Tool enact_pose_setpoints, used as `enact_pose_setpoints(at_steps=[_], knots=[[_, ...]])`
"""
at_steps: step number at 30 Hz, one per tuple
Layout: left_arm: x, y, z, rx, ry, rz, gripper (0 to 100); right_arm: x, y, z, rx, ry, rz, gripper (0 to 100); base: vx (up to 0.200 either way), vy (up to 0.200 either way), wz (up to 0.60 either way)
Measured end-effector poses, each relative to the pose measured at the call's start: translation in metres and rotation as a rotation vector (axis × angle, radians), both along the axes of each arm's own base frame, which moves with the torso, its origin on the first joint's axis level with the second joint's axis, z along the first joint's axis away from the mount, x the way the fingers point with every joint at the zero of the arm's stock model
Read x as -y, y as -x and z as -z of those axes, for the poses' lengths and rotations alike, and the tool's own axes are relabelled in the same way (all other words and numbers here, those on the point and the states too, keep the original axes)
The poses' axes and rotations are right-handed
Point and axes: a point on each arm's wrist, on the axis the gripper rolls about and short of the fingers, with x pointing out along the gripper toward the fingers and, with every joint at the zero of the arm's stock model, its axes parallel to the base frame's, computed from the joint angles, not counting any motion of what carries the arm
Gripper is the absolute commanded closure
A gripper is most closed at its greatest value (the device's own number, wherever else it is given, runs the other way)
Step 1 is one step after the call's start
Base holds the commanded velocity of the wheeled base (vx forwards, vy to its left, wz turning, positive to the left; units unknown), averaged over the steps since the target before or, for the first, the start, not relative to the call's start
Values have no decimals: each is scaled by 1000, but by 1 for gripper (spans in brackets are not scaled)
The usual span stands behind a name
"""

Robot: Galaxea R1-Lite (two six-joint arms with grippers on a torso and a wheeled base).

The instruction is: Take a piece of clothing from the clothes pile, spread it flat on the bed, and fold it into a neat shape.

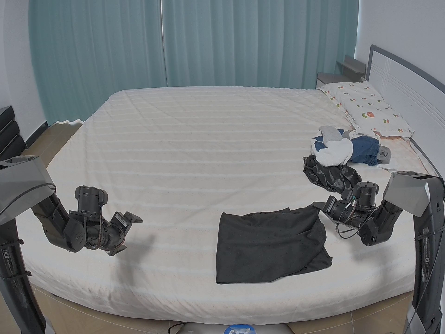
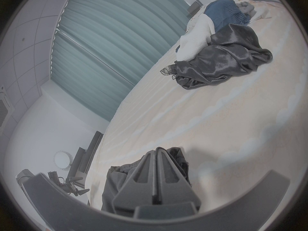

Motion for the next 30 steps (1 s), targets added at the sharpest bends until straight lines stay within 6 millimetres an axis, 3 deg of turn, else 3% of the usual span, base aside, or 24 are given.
enact_pose_setpoints(at_steps=[15,16,25,30], knots=[[0,0,1,-3,-1,-1,0,2,-17,12,3,-14,57,100,0,0,0],[0,0,1,-3,0,0,0,2,-18,13,4,-14,57,0,0,0,0],[0,0,1,-2,1,-1,0,1,-17,16,12,-14,62,0,0,0,0],[0,0,1,-1,2,-2,0,2,-2,9,-11,-13,65,0,0,0,0]])
